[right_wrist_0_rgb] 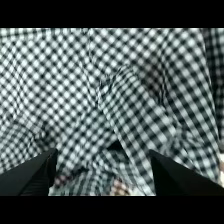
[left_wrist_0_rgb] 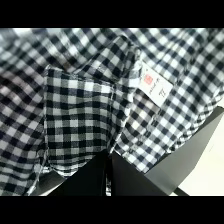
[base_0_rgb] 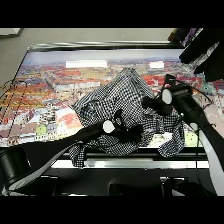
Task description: Fold the clothes and pants, and hang the long-sleeved shirts on hangers.
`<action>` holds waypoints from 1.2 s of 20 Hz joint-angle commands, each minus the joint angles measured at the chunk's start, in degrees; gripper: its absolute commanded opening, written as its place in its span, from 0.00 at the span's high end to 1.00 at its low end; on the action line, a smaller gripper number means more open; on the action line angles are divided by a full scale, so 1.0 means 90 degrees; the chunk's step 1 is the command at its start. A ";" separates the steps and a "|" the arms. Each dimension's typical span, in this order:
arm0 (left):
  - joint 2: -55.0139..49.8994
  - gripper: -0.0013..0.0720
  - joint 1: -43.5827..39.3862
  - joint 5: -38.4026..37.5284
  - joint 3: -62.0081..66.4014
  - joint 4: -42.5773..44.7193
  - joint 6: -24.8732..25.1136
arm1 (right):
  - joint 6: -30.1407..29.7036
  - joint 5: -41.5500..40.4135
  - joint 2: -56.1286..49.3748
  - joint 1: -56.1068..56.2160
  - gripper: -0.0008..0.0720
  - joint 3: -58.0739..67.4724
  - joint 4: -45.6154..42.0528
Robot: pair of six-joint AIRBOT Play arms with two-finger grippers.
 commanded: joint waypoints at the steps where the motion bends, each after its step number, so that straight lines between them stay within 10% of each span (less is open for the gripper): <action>1: -0.0032 0.96 0.0066 0.0022 0.0015 0.0005 0.0092 | -0.1083 0.1479 0.0940 -0.0906 0.10 -0.0012 0.0967; 5: -0.0032 0.96 0.0066 0.0061 0.0015 0.0005 0.0425 | -0.0338 0.2062 0.2832 -0.1481 0.12 -0.1316 0.1263; 9: -0.0032 0.96 0.0063 0.0058 0.0015 0.0005 0.0522 | 0.1132 0.0597 0.4206 -0.1479 0.25 -0.3696 0.2640; 17: -0.0032 0.96 0.0066 0.0061 0.0015 0.0005 0.0525 | 0.1540 -0.1545 0.3859 -0.0573 0.27 -0.5105 0.3463; 19: -0.0032 0.96 0.0063 0.0061 0.0015 0.0007 0.0549 | 0.1770 -0.1780 0.3432 -0.0211 0.48 -0.5105 0.3330; 21: -0.0024 0.96 0.0080 0.0032 0.0015 0.0024 0.0561 | 0.1768 -0.1773 0.3215 -0.0039 0.95 -0.5102 0.3274; 22: -0.0007 0.92 0.0158 -0.0087 0.0019 0.0024 0.0721 | 0.1809 -0.1683 0.3249 -0.0051 0.95 -0.5085 0.3121; 24: 0.0024 0.48 0.0595 -0.0806 0.0117 0.0058 0.1129 | 0.2123 -0.1212 0.3415 -0.0053 0.95 -0.5008 0.2582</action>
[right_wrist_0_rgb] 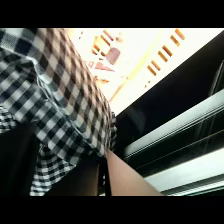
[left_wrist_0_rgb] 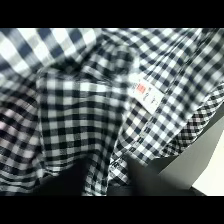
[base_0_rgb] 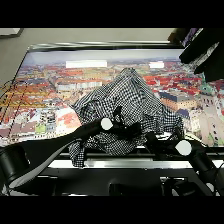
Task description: Fold the clothes and pants, and hang the long-sleeved shirts on hangers.
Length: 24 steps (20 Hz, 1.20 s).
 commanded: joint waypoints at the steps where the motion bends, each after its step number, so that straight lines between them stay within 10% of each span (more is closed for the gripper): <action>1: 0.0061 0.36 0.0651 -0.1020 0.0204 0.0061 0.0755 | 0.0340 0.0561 0.0092 0.0121 0.95 0.0070 -0.0685; 7: -0.0306 0.35 0.1899 -0.2261 0.2331 0.1778 0.3191 | 0.0155 0.1146 0.0537 0.0121 0.95 0.0073 -0.0733; 15: -0.1462 0.36 0.0736 -0.2458 0.3283 0.2147 0.9027 | 0.0148 0.1154 0.0542 0.0121 0.95 0.0073 -0.0736; 24: -0.1860 0.36 0.0112 0.0357 0.3291 0.2152 0.9054 | 0.0148 0.1141 0.0542 0.0121 0.95 0.0073 -0.0729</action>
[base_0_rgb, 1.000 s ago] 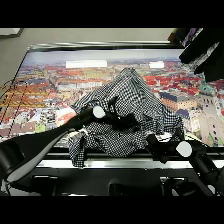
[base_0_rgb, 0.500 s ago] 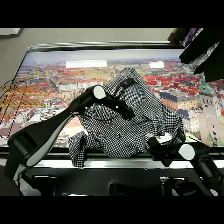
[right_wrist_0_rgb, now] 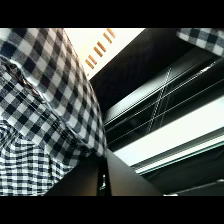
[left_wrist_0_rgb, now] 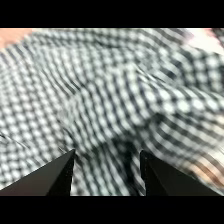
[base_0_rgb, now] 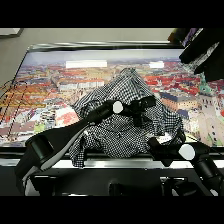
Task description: Fold the clothes and pants, and hang the long-sleeved shirts on hangers.
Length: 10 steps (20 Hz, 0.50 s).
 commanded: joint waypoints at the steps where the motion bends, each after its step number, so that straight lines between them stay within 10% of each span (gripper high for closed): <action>1: -0.0231 0.36 -0.0131 0.0782 0.0027 0.0015 0.0182 | 0.0007 -0.0017 0.0005 0.0005 0.95 0.0005 -0.0002; 10: -0.0413 0.37 -0.0180 0.0872 0.0032 -0.0563 0.0187 | -0.0075 -0.0233 0.0005 0.0005 0.95 0.0005 0.0007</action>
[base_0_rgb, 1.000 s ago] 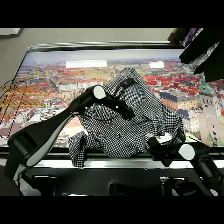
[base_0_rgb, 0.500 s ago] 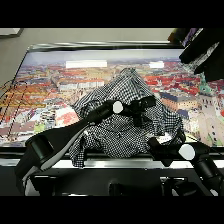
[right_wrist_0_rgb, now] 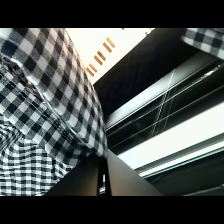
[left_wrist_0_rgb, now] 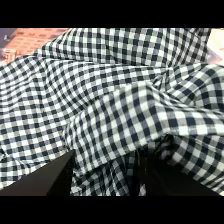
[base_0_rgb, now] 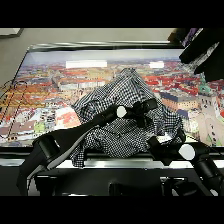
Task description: Fold the clothes and pants, and hang the long-sleeved shirts on hangers.
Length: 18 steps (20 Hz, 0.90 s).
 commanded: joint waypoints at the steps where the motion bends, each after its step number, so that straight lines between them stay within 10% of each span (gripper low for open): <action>1: -0.0041 0.37 -0.0012 0.0255 0.0010 -0.0345 0.0015 | -0.0092 -0.0090 0.0005 0.0007 0.95 0.0005 0.0007; 6: -0.0347 0.38 -0.0005 0.0005 0.0529 -0.0748 0.0015 | -0.0090 -0.0090 0.0005 0.0005 0.95 0.0005 0.0061; 9: -0.0510 0.89 0.0010 -0.0559 0.0843 -0.0750 0.0012 | -0.0090 -0.0085 0.0007 0.0005 0.95 0.0005 0.0085; 13: -0.0471 0.96 0.0090 -0.0865 0.0913 -0.0743 -0.0129 | -0.0284 0.0206 0.0007 0.0005 0.95 0.0102 0.0005; 18: 0.0017 0.96 0.0680 -0.0857 0.1865 0.1314 -0.2358 | -0.0593 0.0486 -0.0236 -0.0865 0.95 0.1768 -0.0891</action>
